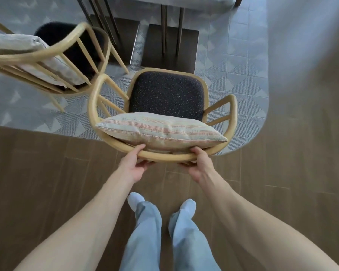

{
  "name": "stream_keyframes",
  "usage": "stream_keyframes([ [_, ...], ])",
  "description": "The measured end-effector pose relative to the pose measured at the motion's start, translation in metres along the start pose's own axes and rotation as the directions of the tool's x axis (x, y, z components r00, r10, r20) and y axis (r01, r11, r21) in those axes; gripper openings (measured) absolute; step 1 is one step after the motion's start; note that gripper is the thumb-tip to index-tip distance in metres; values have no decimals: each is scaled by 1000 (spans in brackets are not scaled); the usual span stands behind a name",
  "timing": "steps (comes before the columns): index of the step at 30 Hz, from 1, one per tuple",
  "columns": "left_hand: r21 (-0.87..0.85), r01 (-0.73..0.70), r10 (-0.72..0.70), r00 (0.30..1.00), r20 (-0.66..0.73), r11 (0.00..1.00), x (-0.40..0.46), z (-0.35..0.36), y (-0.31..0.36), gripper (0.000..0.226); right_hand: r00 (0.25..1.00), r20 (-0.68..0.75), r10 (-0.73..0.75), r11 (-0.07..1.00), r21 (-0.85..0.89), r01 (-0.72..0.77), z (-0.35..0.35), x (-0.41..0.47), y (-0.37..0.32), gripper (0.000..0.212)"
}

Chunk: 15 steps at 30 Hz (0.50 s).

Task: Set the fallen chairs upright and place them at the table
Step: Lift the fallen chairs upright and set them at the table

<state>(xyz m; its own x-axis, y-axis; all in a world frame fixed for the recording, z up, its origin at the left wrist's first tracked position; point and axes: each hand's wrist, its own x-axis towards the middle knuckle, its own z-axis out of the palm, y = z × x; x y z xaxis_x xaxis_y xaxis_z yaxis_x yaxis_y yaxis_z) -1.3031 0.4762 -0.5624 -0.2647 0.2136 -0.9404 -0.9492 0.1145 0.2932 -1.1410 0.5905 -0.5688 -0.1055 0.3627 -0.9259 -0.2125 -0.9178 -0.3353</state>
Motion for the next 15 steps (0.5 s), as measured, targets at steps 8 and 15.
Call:
stream_keyframes([
  [8, 51, -64, 67, 996, -51, 997, 12, -5, 33, 49, 998, -44, 33, 995, 96, -29, 18, 7, 3, 31],
  [15, 57, -64, 63, 998, 18, 996, 16, -17, 54, 56, 1000, -30, -6, 945, 326, 15, 33, 1, 22, 27],
])
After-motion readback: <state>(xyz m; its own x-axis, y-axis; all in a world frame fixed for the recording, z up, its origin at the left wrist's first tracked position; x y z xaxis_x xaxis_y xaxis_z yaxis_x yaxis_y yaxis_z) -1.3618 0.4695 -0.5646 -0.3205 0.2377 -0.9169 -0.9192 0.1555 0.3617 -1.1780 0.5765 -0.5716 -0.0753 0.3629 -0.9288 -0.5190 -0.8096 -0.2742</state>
